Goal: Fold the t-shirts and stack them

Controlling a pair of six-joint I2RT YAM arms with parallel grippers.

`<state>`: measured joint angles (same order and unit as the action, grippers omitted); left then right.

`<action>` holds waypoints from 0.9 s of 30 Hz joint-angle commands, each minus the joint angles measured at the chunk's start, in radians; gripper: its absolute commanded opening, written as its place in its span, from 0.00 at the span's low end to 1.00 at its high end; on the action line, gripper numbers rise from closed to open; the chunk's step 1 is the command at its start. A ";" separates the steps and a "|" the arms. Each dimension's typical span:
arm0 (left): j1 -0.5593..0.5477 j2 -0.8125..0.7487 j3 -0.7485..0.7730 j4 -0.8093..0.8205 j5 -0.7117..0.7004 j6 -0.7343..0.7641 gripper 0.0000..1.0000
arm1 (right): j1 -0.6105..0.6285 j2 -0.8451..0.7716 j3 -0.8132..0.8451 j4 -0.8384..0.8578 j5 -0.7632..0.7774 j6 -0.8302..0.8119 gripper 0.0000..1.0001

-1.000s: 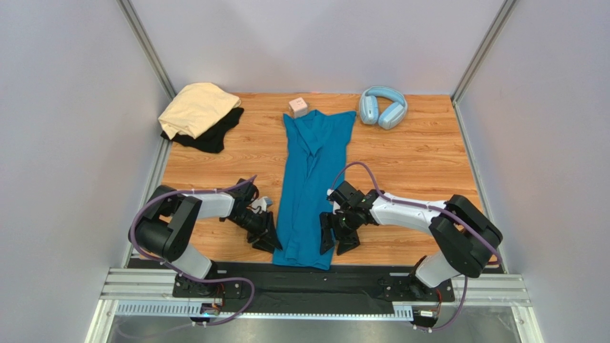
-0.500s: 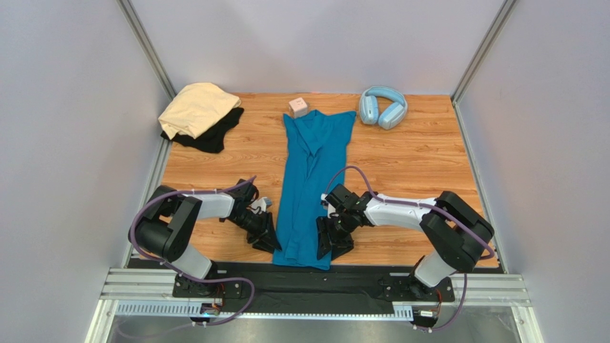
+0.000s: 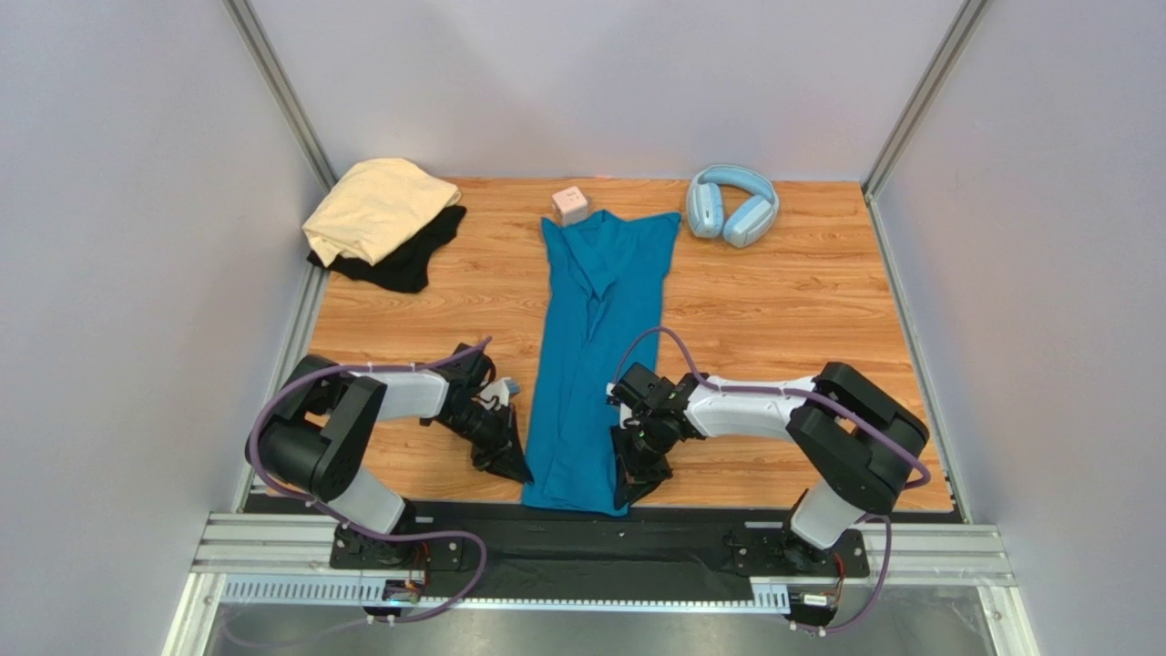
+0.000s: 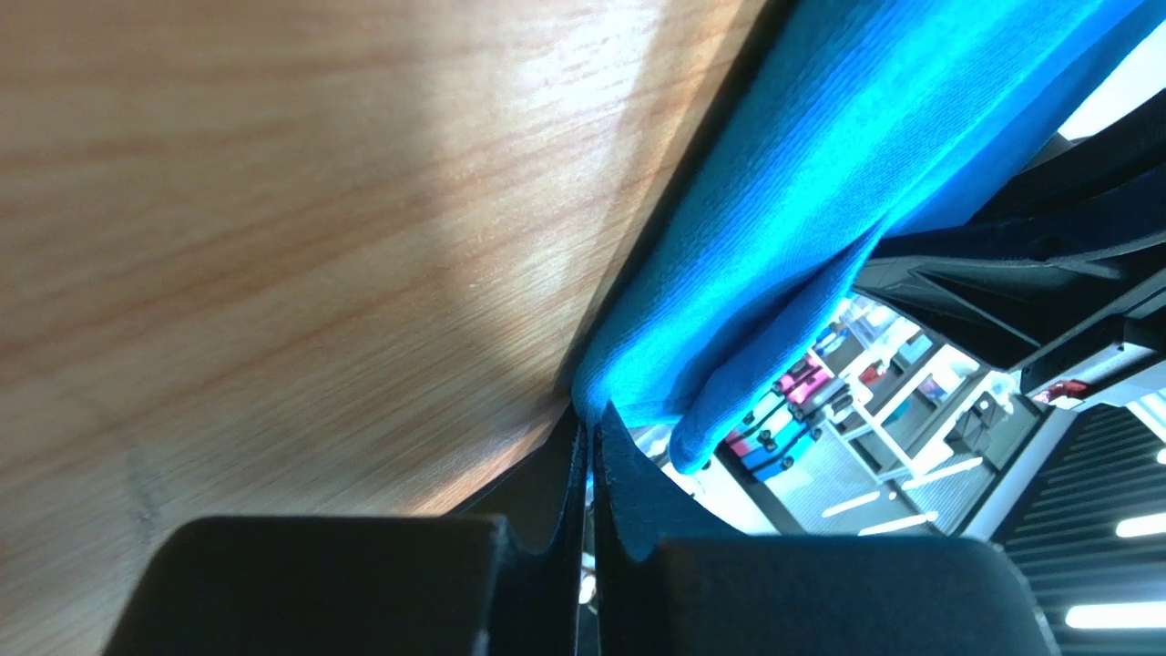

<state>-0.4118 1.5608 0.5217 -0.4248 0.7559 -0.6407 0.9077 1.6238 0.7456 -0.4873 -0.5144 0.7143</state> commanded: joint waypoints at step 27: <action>0.002 0.016 0.494 -0.089 -0.181 0.030 0.00 | -0.219 -0.039 0.438 -0.342 0.228 -0.234 0.00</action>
<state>-0.4118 1.5124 0.9302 -0.4877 0.6334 -0.6395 0.7570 1.5665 1.1038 -0.7815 -0.3233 0.5503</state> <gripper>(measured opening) 0.007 0.013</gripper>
